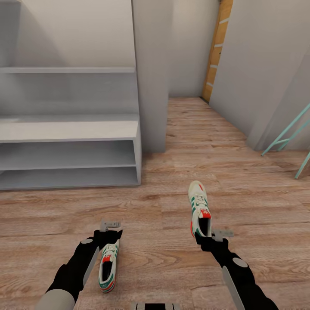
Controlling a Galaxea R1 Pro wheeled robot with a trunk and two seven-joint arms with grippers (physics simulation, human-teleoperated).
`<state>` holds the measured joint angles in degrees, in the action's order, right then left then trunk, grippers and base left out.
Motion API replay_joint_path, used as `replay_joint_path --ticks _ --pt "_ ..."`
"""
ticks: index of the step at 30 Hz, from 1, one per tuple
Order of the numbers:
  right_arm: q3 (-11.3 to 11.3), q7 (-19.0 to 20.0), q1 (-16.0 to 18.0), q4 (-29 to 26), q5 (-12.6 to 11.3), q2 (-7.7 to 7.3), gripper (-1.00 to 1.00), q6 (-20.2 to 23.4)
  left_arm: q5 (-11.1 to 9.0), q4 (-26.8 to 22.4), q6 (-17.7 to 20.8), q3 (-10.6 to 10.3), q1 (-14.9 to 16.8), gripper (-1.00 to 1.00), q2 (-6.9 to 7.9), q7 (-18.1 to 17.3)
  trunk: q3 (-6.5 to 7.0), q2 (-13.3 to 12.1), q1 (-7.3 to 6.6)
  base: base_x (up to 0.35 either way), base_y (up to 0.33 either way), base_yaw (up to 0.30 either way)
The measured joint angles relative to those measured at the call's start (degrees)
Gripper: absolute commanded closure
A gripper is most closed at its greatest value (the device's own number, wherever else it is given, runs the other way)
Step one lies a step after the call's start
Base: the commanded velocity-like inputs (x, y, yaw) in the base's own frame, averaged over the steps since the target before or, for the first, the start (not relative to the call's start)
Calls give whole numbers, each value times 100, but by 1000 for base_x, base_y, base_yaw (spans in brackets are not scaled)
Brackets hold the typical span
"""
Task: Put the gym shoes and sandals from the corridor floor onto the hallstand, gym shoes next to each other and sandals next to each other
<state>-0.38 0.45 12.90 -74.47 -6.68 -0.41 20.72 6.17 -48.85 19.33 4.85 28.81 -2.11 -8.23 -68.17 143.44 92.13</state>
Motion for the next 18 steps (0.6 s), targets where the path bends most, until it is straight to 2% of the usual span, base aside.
replay_joint_path --ticks 9,13,18 --pt "5 -3 0 -77 0 0 100 0 0 1 -51 4 0 -100 5 0 -272 12 23 0 0 0" --pt "9 -21 0 -84 6 -3 100 16 0 20 -443 5 0 -100 9 3 -398 17 34 0 0 0" --pt "19 -41 0 -85 35 21 100 413 2 439 -1380 7 2 -100 10 11 -556 24 47 0 0 0"
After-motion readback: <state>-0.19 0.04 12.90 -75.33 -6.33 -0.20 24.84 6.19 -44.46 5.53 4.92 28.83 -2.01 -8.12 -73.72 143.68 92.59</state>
